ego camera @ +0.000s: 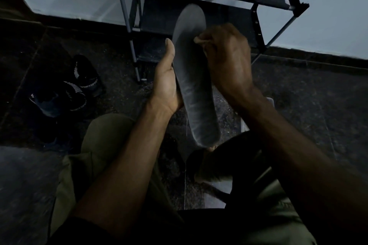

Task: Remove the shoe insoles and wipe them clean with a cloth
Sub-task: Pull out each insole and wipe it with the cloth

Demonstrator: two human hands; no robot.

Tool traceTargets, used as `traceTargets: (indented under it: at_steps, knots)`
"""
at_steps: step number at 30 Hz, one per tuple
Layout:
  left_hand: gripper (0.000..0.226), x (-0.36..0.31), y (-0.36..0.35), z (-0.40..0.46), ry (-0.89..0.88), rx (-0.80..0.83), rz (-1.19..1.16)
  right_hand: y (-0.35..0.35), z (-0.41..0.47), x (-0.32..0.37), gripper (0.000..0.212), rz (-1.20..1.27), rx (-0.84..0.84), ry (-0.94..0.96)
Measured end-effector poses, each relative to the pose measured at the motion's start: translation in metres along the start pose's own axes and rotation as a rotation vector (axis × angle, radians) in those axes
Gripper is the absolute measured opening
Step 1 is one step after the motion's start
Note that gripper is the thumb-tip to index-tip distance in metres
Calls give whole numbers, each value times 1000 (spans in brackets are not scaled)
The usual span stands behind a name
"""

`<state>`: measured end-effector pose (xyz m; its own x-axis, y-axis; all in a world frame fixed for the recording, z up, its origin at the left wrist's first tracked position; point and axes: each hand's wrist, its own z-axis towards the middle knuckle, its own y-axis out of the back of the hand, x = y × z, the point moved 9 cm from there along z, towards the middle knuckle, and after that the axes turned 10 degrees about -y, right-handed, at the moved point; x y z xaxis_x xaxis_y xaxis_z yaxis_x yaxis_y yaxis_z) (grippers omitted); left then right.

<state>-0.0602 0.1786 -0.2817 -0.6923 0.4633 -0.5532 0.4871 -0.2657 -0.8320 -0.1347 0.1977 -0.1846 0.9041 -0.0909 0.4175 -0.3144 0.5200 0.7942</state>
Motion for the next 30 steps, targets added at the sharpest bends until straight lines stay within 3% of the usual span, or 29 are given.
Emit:
traceTargets:
  at_steps: [7, 14, 18, 22, 26, 30]
  knots:
    - [70, 10, 2, -3, 69, -7, -101, -10, -52, 29, 16, 60, 100, 78]
    - [56, 4, 3, -4, 31, -75, -1, -3, 2, 7, 11, -11, -35, 18]
    - [62, 3, 8, -6, 50, -141, -17, -10, -25, 18, 15, 28, 57, 38]
    - [59, 0, 22, -7, 54, -209, 190, -12, -63, 34, 17, 67, 151, 83]
    - [59, 9, 11, -7, 92, -166, 102, -6, -29, 15, 24, 20, 70, 68]
    - [56, 8, 10, -4, 54, -163, 94, -5, -1, 0, 14, -1, -6, 14]
